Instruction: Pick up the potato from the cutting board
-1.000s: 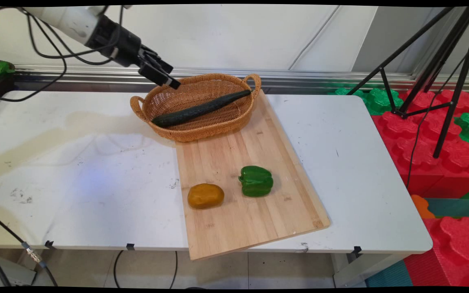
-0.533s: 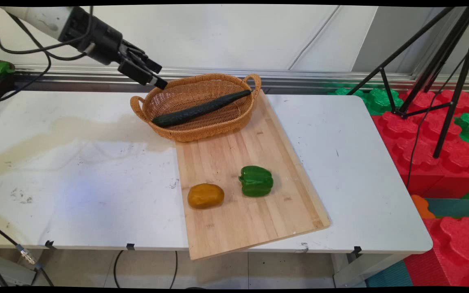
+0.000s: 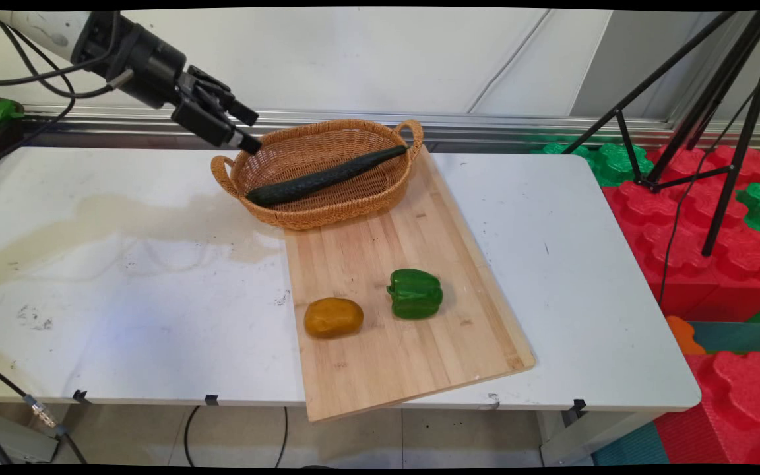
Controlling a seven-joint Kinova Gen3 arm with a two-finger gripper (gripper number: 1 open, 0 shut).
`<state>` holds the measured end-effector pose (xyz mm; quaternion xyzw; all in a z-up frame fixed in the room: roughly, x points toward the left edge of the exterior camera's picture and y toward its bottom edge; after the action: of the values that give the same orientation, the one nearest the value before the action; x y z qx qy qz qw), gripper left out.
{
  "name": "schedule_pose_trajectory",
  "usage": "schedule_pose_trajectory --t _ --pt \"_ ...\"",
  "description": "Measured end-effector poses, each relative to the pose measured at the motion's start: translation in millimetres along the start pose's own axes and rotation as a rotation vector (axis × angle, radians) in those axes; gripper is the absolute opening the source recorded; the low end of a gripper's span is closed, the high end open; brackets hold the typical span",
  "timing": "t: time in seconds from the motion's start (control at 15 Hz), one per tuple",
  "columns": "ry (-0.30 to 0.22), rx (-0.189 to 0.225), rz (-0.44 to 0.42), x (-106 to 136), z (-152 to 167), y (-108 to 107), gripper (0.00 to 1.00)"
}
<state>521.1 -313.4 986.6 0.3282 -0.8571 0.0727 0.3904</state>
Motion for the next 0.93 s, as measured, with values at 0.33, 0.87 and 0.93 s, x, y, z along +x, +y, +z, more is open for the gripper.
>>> schedule_pose_trajectory --t 0.33,0.87,0.93 --pt "-0.066 -0.097 0.085 -0.4 21.0 28.0 1.0" --pt "-0.187 -0.187 0.173 -13.2 73.8 64.6 1.0" --pt "-0.202 -0.193 0.185 -15.6 82.6 68.8 1.0"
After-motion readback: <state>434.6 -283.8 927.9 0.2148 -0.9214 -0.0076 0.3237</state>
